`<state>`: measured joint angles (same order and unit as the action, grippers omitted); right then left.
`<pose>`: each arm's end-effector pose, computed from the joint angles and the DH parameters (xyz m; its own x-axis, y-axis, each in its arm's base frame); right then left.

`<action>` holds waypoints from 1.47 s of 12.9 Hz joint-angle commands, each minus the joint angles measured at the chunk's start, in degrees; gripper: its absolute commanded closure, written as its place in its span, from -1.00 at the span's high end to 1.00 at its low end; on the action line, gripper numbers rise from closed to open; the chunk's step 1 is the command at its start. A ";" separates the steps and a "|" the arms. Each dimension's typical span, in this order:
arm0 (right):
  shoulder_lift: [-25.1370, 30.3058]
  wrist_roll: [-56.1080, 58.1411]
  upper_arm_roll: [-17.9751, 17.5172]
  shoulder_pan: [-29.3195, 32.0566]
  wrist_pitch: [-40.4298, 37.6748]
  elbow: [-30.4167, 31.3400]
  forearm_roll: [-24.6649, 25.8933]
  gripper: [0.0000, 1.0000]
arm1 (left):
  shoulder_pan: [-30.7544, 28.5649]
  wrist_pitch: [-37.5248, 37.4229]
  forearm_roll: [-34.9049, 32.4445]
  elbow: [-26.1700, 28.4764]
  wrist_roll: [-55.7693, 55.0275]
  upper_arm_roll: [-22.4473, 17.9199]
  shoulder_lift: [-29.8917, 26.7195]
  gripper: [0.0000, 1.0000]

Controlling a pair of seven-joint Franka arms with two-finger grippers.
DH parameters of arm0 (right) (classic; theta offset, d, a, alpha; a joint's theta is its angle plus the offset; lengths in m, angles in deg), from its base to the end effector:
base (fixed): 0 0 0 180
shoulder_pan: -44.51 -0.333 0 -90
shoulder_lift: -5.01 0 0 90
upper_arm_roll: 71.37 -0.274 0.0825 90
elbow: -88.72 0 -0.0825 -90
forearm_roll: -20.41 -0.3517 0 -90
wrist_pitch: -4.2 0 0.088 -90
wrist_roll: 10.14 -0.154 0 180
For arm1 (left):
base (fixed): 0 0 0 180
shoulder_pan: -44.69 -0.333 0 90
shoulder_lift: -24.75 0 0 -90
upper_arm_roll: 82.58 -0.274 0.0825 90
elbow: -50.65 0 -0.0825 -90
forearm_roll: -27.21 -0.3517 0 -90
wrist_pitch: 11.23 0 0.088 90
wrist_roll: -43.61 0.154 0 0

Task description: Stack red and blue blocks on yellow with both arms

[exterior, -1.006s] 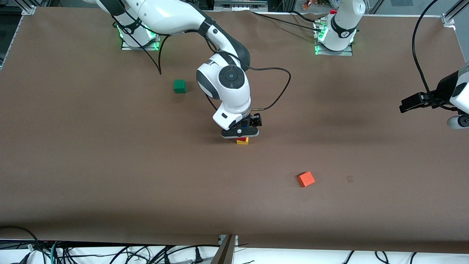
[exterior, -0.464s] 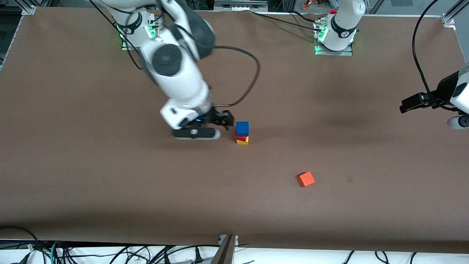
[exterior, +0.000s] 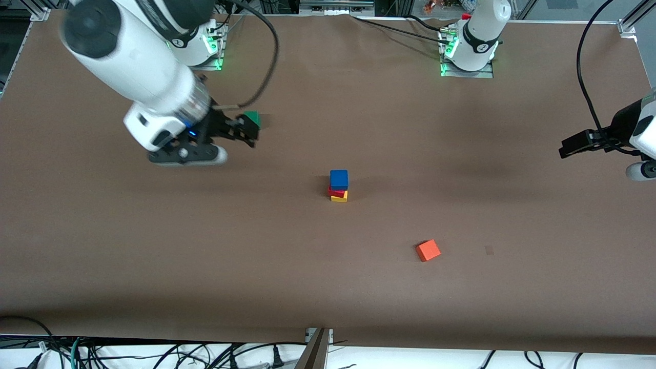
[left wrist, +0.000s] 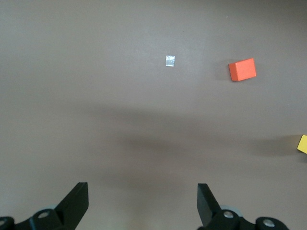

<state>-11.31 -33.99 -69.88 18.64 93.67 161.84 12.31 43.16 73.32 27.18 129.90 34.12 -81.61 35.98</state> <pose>0.5322 0.2672 0.5062 0.9985 0.0149 -0.0534 0.0083 -0.9924 -0.1225 0.5582 0.0063 0.5030 0.9793 0.1745 -0.1023 0.1739 -0.9847 -0.0143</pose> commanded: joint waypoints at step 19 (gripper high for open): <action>13.94 20.59 0.45 12.16 0.89 15.12 7.48 1.00 | 0.03 -0.61 0.56 -1.73 0.53 -0.36 0.81 1.00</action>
<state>3.04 -13.88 -69.17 30.26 94.60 177.92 19.12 43.17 73.31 27.18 129.88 34.12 -81.68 36.04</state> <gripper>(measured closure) 0.000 0.000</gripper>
